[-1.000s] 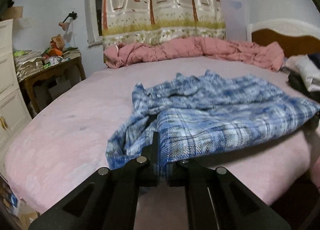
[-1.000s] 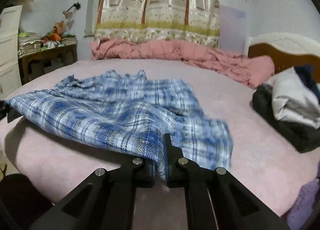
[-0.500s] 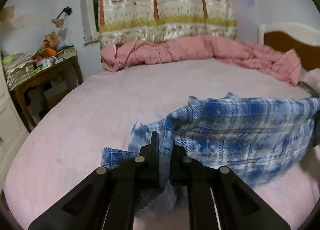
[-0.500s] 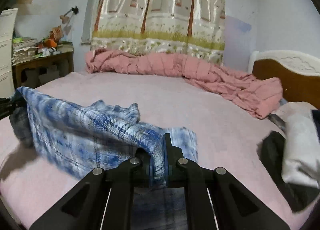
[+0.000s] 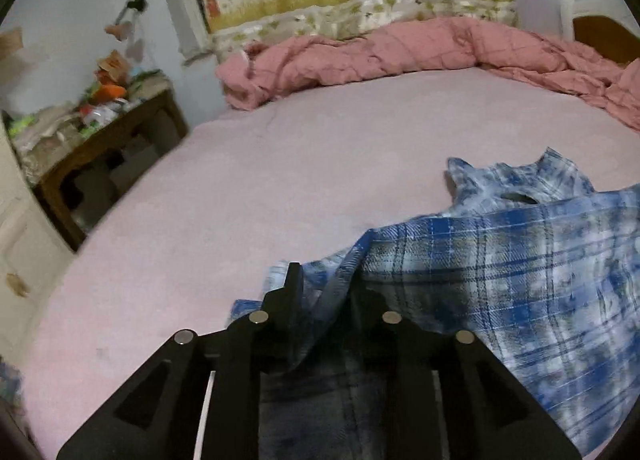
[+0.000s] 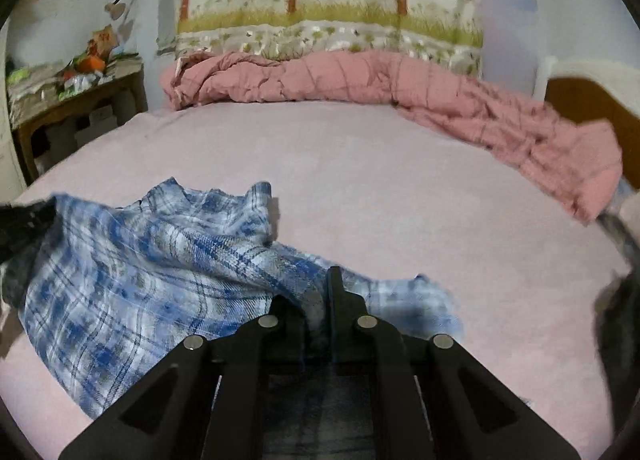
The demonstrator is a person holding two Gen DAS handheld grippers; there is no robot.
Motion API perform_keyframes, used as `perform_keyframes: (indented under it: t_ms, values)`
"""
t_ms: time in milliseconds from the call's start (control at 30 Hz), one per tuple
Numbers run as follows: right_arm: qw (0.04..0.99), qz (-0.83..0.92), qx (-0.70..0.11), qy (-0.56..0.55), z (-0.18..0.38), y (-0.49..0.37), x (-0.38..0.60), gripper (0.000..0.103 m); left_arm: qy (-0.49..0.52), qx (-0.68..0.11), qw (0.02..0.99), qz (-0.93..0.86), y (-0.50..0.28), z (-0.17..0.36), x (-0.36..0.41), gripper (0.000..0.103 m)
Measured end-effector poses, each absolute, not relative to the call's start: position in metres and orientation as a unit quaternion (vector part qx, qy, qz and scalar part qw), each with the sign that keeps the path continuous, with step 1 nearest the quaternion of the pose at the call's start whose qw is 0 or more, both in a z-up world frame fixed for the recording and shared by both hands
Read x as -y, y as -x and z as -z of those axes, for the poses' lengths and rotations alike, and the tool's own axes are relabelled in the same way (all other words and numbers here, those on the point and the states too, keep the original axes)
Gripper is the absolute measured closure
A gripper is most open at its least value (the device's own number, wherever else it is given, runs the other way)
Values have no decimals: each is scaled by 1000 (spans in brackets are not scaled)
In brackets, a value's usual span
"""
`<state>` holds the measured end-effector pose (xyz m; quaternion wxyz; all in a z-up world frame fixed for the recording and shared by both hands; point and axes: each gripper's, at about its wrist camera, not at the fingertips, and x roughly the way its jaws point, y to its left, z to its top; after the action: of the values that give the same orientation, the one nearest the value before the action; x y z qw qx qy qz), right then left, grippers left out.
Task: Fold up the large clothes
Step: 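Fold the hem toward the collar and open both grippers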
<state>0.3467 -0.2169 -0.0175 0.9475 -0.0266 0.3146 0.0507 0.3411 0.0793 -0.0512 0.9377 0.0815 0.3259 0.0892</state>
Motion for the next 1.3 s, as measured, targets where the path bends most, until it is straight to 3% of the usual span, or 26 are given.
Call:
perform_keyframes:
  t_ms: [33,67,100,133,167,200,233,267,567,700,900,1000,1300]
  values:
    - [947,-47,-318,18,24,-345,220,85,-80,-322,940,-79,-340,58,-81,81]
    - [947,-43,-318,10,28,-344,224,68,-75,-320,942,-72,-336,62,-82,80]
    - [948,-36,-316,2,30,-342,228,43,-69,-314,945,-67,-333,60,-84,80]
    - [952,-24,-306,-9,29,-336,235,30,-66,-299,950,-63,-326,56,-85,69]
    - [956,-15,-292,-19,27,-331,241,10,-66,-281,955,-62,-320,51,-83,43]
    - [962,-7,-272,-30,22,-323,248,7,-65,-259,962,-65,-312,46,-83,28]
    - [966,-1,-255,-40,19,-315,254,4,-64,-232,968,-70,-301,41,-84,6]
    - [969,3,-241,-51,16,-310,259,0,-62,-209,973,-71,-293,37,-85,0]
    - [979,-35,-149,-132,7,-258,287,0,-27,-144,987,-63,-248,24,-98,0]
    - [987,-69,-139,-35,5,-238,256,0,-9,-150,987,-64,-250,26,-105,0]
    - [954,-38,-232,189,22,-258,195,0,-21,-157,985,-68,-252,29,-102,0]
    - [936,0,-250,249,27,-276,190,0,-23,-158,985,-69,-254,30,-100,0]
    - [933,163,-240,214,8,-330,251,0,8,-175,981,-80,-260,35,-111,0]
